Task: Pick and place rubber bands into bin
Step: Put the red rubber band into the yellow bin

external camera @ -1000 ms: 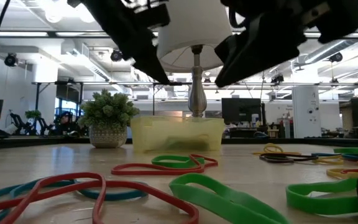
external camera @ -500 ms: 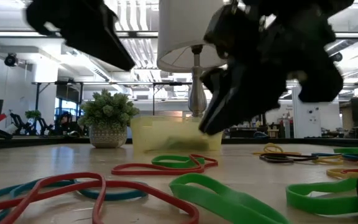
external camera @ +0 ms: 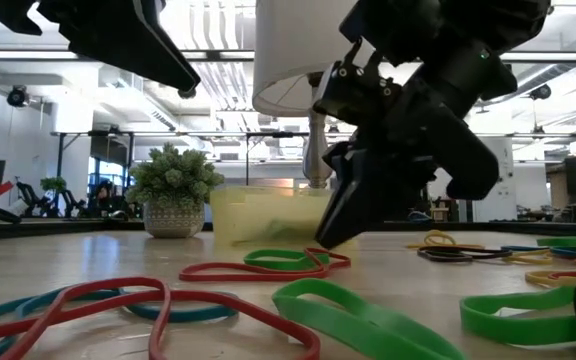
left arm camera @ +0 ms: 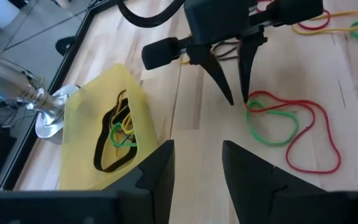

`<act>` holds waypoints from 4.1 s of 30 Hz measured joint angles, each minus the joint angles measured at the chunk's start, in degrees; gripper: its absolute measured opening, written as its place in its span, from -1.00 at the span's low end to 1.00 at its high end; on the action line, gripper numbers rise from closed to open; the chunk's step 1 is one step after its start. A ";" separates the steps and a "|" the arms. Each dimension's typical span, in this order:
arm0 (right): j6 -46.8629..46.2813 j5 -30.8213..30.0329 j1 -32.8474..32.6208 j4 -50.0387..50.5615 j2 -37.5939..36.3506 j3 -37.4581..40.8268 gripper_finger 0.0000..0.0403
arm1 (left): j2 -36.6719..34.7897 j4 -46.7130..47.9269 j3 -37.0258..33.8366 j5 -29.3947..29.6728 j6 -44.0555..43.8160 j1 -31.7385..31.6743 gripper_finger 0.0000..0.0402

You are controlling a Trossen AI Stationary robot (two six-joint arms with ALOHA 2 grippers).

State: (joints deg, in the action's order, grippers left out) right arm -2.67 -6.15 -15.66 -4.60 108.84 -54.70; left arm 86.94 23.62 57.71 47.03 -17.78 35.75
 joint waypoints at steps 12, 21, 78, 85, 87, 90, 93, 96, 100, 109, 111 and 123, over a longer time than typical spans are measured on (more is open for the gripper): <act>-0.41 3.03 0.01 -0.81 2.47 -0.29 -0.64 | 0.00 0.08 0.00 -0.02 -0.74 0.00 -0.41; 1.11 3.19 -0.04 -0.64 2.99 -0.65 -0.81 | 0.00 1.42 -0.02 -0.02 -1.53 0.00 -0.41; 29.71 -25.82 12.45 -2.03 -19.76 -3.28 -0.96 | 0.00 2.27 -0.09 -0.09 -1.57 0.00 -0.41; 29.70 -24.90 14.97 -1.95 -19.22 -3.20 -0.96 | 0.01 2.29 -0.09 -0.09 -1.57 0.00 -0.41; 29.65 -24.89 15.65 -1.76 -18.73 -3.19 -0.96 | 0.02 2.29 -0.09 -0.09 -1.57 0.00 -0.41; 28.63 -24.63 16.76 -1.66 -17.66 -3.10 -0.96 | 0.02 2.27 -0.09 -0.10 -1.57 0.00 -0.41; 27.96 -23.38 17.78 -1.64 -16.29 -2.93 -0.96 | 0.02 2.28 -0.09 -0.11 -1.91 0.00 -0.41; 27.55 -23.11 18.46 -1.59 -14.65 -2.91 -0.96 | 0.02 2.34 -0.09 -0.11 -2.82 0.00 -0.41; 26.51 -22.45 19.47 -1.09 -12.32 -2.84 -0.96 | 0.02 2.38 -0.09 -0.11 -2.86 0.00 -0.41; 20.84 -20.21 20.97 6.84 -9.55 -2.82 -0.96 | 0.02 2.40 -0.09 -0.13 -2.86 0.00 -0.41; 19.00 -20.21 21.05 7.87 -9.56 -2.82 -0.96 | 0.02 2.39 -0.09 -0.13 -2.86 0.00 -0.41; 14.62 -10.33 22.00 10.65 -9.99 -2.82 -0.69 | 0.02 2.32 -0.09 -0.26 -2.97 0.02 -0.41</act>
State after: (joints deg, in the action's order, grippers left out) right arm 11.94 -16.48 6.34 6.05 98.85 -57.52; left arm 86.96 25.93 57.63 46.76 -20.75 35.77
